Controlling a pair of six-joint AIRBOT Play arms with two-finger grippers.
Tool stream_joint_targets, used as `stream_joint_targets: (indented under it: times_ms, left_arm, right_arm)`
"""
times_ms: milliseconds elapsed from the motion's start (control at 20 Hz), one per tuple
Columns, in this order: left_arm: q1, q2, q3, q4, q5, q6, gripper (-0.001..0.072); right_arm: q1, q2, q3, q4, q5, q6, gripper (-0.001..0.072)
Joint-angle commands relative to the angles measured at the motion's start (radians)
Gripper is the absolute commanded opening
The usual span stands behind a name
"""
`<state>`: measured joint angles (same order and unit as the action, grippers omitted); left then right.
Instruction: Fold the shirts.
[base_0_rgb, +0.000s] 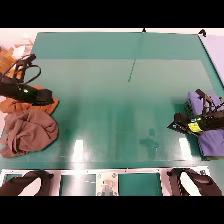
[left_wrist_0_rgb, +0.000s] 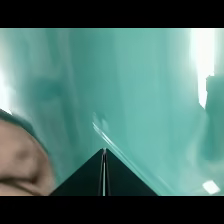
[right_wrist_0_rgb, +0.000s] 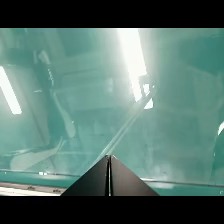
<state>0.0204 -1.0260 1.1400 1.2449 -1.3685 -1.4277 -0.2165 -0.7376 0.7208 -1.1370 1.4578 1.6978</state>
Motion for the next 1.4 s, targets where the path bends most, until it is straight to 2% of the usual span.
stream_joint_targets:
  times_ms: [0,50,100,150,200,250,450,700,750,800,850,950,1100,1250,1350]
  left_arm:
    - [0.004,-0.008,0.02,0.271,0.222,-0.012,0.0338]
    - [0.005,-0.013,0.02,0.386,0.315,-0.055,0.0703]
    - [0.005,-0.03,0.021,0.48,0.396,-0.085,0.072]
    - [0.005,-0.063,0.021,0.555,0.452,-0.084,0.072]
    - [0.005,-0.117,0.021,0.586,0.474,-0.083,0.072]
    - [0.005,-0.183,0.021,0.588,0.484,-0.08,0.072]
    - [0.004,-0.459,0.021,0.573,0.535,-0.064,0.072]
    - [0.004,-0.621,0.021,0.592,0.449,-0.055,0.072]
    - [0.004,-0.622,0.021,0.6,0.446,-0.056,0.0663]
    - [0.004,-0.621,0.032,0.613,0.434,-0.055,0.0378]
    - [0.004,-0.621,0.061,0.622,0.404,-0.051,0.0022]
    - [-0.007,-0.619,0.161,0.62,0.336,-0.049,0.002]
    - [-0.068,-0.579,0.428,0.582,0.249,-0.045,0.002]
    - [-0.177,-0.536,0.742,0.365,0.145,-0.001,0.002]
    - [-0.282,-0.533,0.926,0.211,0.066,-0.004,0.002]
  right_arm:
    - [0.001,0.0,-0.001,0.0,-0.056,0.0,0.0023]
    - [0.0,0.0,0.0,0.0,-0.075,0.0,0.0031]
    - [0.001,0.0,-0.001,0.0,-0.091,0.0,0.0091]
    - [0.001,0.0,-0.001,0.0,-0.113,0.0,0.0191]
    - [0.001,0.0,-0.001,0.0,-0.137,0.0,0.0258]
    - [0.001,0.0,-0.001,0.0,-0.159,0.0,0.0285]
    - [0.001,0.0,0.0,0.0,-0.202,0.0,0.0292]
    - [0.001,0.0,0.0,0.0,-0.204,0.0,0.0291]
    - [0.001,0.0,0.0,0.0,-0.205,0.0,0.0291]
    - [0.001,0.0,0.0,0.0,-0.205,0.0,0.0291]
    - [0.001,0.0,0.0,0.0,-0.205,0.0,0.029]
    - [0.001,0.0,0.0,0.0,-0.205,0.0,0.0289]
    - [0.001,0.0,0.0,0.0,-0.205,0.0,0.0278]
    - [0.0,0.0,0.0,0.0,-0.205,0.0,0.0275]
    - [0.0,0.0,0.0,0.0,-0.205,-0.008,0.0251]
